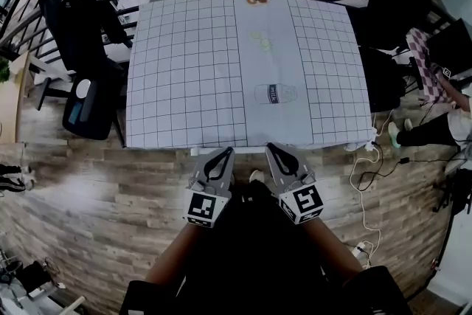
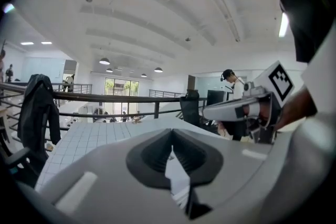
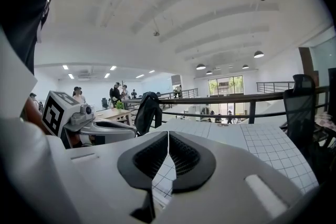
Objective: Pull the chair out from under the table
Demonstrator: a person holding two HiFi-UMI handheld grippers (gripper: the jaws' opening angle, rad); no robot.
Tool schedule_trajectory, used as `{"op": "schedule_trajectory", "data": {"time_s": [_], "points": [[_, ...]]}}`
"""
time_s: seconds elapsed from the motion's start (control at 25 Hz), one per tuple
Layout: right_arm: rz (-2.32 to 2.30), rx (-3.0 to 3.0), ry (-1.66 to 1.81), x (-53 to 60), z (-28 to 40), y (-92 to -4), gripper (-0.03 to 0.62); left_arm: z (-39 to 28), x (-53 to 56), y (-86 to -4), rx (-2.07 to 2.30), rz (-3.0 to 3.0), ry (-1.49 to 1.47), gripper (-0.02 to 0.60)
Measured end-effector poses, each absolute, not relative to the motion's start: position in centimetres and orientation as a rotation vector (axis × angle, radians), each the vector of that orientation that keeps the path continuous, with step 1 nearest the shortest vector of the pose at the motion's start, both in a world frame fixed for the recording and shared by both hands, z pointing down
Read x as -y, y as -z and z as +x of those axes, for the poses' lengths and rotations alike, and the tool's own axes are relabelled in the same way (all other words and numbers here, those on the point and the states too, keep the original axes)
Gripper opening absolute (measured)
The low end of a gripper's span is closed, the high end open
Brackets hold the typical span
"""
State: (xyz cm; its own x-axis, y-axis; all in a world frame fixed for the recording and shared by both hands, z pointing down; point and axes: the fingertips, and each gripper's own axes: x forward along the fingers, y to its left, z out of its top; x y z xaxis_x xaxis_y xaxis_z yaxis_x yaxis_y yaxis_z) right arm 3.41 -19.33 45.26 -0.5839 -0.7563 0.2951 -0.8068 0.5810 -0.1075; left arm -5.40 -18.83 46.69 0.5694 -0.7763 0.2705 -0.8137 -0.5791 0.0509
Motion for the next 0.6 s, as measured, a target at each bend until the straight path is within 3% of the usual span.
{"op": "schedule_trajectory", "data": {"time_s": [0.6], "points": [[1.105,2.492,-0.323,20.9,3.7,-51.5,0.038,-5.6,19.7,-51.5,1.227,2.669,-0.554,0.009]]}}
